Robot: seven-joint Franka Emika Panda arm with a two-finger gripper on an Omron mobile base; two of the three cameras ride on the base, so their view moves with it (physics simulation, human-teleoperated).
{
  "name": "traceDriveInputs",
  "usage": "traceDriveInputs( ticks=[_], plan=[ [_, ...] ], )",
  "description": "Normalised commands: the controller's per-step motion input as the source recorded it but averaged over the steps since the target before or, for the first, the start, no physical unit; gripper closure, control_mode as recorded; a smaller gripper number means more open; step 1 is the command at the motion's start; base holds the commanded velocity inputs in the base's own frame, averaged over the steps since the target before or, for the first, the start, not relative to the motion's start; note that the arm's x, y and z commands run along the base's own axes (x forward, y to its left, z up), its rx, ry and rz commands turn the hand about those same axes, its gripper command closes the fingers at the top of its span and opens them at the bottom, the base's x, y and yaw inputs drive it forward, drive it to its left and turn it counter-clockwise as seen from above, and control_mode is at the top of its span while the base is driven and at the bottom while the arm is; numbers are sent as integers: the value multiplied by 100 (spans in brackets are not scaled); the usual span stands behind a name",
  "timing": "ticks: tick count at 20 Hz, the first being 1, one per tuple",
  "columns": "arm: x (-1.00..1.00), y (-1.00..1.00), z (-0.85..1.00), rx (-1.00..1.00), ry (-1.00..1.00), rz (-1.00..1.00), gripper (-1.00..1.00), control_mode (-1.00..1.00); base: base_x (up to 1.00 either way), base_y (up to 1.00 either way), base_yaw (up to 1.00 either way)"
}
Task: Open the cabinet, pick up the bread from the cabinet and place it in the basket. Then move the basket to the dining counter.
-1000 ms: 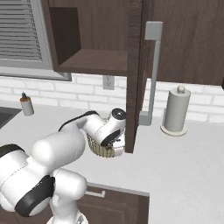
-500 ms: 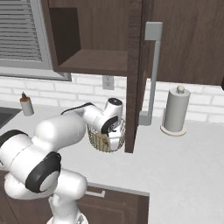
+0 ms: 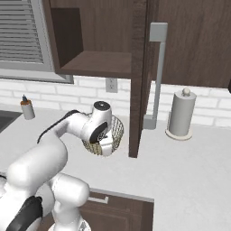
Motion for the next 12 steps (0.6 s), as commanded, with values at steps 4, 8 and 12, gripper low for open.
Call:
traceDriveInputs(
  ticks=[4,8,12],
  plan=[
    [-98,43,90,-18,-2,0,100,-100,0,0,0],
    [-95,14,100,-13,-1,0,100,-100,0,0,0],
    [-84,0,100,-3,-2,0,100,-100,0,0,0]
  ],
)
